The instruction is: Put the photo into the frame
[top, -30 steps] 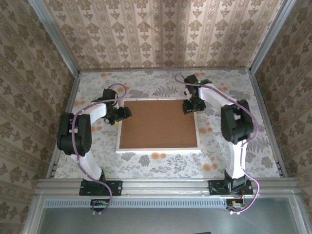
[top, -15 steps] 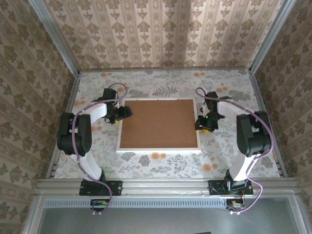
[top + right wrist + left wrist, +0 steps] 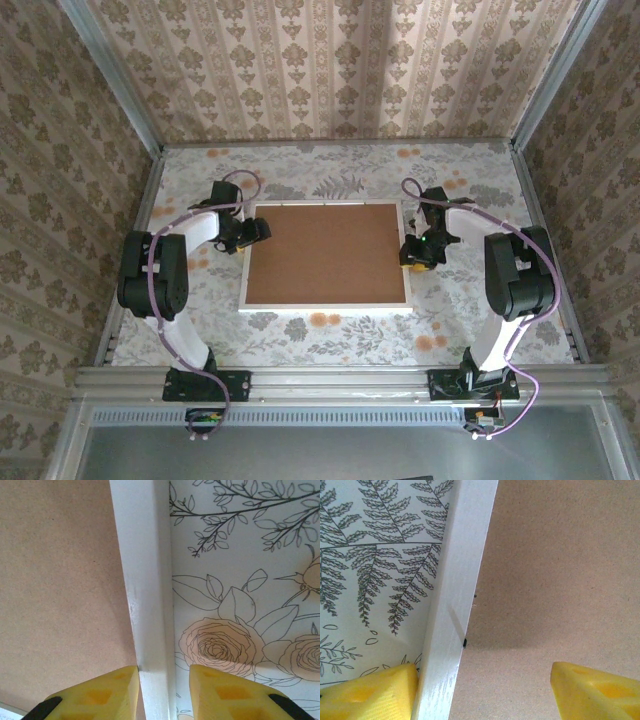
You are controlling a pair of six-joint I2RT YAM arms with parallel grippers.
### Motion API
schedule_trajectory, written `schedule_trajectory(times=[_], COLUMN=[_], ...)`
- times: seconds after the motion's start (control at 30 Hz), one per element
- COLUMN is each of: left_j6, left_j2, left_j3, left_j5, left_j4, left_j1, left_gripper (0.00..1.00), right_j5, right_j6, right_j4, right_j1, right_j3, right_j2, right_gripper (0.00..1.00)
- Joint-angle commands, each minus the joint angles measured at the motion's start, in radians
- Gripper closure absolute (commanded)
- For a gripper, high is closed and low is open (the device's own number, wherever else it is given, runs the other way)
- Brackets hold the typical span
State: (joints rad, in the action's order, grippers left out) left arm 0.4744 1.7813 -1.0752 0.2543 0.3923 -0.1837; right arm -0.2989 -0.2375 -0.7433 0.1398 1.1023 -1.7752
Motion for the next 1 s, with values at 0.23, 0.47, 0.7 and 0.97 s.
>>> schedule_trajectory(times=[0.23, 0.47, 0.7, 0.97], left_j6=[-0.018, -0.026, -0.058, -0.071], left_j2=[0.006, 0.013, 0.038, 0.034], left_j3=[-0.012, -0.006, -0.004, 0.014], left_j5=[0.018, 0.022, -0.015, -0.053], left_j4=[-0.010, -0.004, 0.039, 0.051], left_j1=[-0.007, -0.007, -0.011, -0.018], left_gripper=[0.29, 0.31, 0.45, 0.65], right_j5=[0.024, 0.007, 0.007, 0.010], right_j6=[0.010, 0.005, 0.003, 0.007], right_j4=[-0.013, -0.010, -0.013, -0.019], right_j1=[-0.003, 0.018, 0.027, 0.027], right_j3=[0.010, 0.028, 0.042, 0.053], right_j2=[-0.038, -0.053, -0.067, -0.070], right_gripper=[0.67, 0.65, 0.65, 0.65])
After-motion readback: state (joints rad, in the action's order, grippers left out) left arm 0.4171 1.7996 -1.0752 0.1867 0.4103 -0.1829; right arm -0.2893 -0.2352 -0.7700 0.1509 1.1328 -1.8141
